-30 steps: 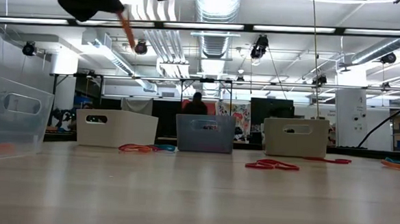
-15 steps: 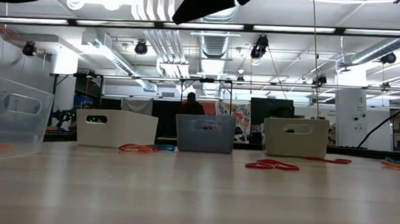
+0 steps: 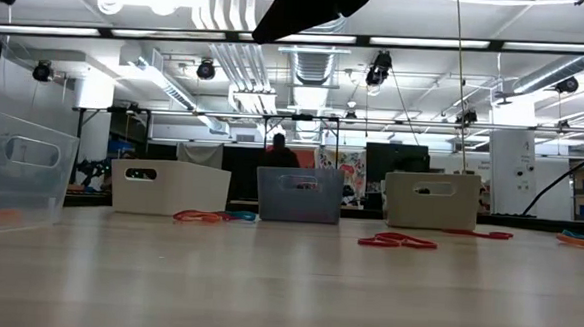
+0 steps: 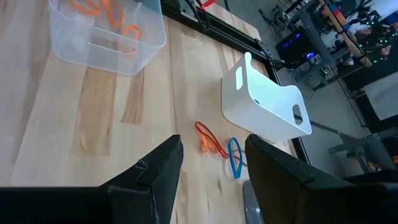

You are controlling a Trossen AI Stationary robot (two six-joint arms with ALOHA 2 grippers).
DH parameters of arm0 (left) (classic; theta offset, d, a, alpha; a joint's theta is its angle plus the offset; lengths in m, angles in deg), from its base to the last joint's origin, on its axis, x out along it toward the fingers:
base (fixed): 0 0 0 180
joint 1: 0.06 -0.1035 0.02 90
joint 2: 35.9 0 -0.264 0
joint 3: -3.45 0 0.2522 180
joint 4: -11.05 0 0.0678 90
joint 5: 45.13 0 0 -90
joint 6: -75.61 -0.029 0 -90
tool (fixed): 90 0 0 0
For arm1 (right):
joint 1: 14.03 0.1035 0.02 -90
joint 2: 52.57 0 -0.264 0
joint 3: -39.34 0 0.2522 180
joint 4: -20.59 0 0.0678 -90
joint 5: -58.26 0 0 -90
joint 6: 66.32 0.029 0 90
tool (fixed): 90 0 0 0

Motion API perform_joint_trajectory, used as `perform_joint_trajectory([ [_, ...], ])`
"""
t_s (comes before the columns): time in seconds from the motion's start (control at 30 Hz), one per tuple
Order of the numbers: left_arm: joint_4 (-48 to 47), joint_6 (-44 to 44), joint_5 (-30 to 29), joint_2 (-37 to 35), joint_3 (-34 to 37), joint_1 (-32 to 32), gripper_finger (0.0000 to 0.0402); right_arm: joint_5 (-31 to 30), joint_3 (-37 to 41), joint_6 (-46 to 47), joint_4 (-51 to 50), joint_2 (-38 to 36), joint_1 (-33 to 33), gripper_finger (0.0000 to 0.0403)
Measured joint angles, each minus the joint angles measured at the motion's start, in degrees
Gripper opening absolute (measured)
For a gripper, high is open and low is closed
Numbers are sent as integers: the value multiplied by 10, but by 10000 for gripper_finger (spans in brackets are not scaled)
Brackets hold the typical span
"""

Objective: Sort rubber bands into baskets
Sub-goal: Put the orange rubber band into the transparent bin

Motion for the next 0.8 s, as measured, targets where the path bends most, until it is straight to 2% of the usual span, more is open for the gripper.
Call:
perform_joint_trajectory([
  [0.27,43,0,10,-1,18,0,0,0,0,5,-2,0,0,171],
  [0.6,47,0,-53,-1,18,-3,1,0,1,7,-7,0,0,175],
  [0.8,47,-1,-67,-1,18,-5,27,0,1,19,-18,0,0,174],
])
